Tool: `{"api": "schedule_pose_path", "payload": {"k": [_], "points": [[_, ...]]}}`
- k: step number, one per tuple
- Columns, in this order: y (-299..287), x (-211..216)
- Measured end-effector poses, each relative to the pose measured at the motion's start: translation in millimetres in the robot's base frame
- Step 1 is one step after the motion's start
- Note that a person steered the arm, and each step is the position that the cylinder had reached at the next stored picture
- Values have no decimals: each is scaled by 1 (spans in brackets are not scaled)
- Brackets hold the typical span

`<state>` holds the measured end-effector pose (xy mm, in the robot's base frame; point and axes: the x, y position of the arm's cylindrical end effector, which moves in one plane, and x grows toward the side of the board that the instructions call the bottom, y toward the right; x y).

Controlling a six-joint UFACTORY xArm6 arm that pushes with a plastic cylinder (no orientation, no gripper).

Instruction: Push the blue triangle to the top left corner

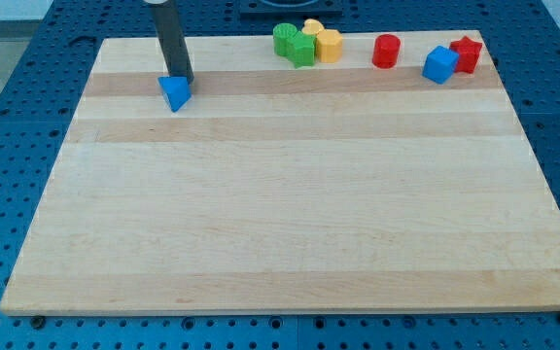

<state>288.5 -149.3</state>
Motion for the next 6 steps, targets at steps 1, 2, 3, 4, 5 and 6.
{"api": "schedule_pose_path", "payload": {"k": [1, 2, 3, 4, 5, 6], "points": [[59, 0], [95, 18], [60, 52], [-10, 53], [-51, 7], [-57, -48]]}}
